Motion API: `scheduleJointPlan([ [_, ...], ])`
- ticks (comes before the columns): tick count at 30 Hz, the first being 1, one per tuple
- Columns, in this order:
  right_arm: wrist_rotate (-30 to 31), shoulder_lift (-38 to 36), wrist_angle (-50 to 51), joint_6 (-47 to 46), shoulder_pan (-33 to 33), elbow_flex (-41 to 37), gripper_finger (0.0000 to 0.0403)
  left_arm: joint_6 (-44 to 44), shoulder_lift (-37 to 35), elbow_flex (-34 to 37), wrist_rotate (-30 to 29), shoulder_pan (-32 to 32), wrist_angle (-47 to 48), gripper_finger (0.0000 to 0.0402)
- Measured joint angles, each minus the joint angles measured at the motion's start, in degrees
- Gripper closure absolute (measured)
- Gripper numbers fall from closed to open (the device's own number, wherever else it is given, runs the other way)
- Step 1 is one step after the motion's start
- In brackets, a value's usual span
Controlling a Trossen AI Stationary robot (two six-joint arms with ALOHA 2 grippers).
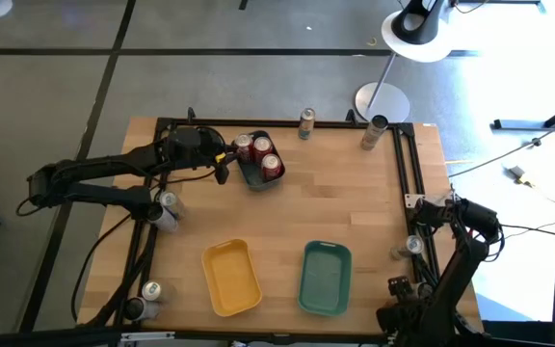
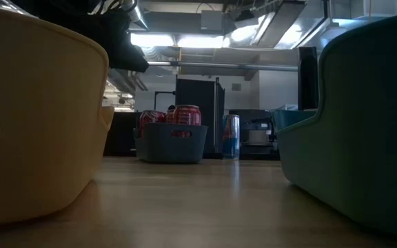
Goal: Sort soda cans
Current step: Put the red and white soda can into the blue bin
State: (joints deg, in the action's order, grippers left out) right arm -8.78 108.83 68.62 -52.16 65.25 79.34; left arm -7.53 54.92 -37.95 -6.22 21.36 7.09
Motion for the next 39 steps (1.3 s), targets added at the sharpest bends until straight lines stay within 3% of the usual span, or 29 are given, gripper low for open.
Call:
scheduleJointPlan([
  [8,-1.3,0.0,-1.1,0.0,0.0,-0.2,0.002,0.0,0.0,0.0,0.0,0.0,0.0,0.0302],
  [15,-1.4,0.0,-1.1,0.1,-0.1,-0.2,0.0118,0.0,0.0,0.0,0.0,0.0,0.0,0.0302],
  [28,-0.9,0.3,4.0,1.2,-6.3,4.8,0.012,0.0,0.0,0.0,0.0,0.0,0.0,0.0302],
  [39,0.3,-0.3,22.2,6.0,-15.7,20.7,0.012,-0.1,0.0,0.0,0.0,0.0,-0.5,0.0302],
])
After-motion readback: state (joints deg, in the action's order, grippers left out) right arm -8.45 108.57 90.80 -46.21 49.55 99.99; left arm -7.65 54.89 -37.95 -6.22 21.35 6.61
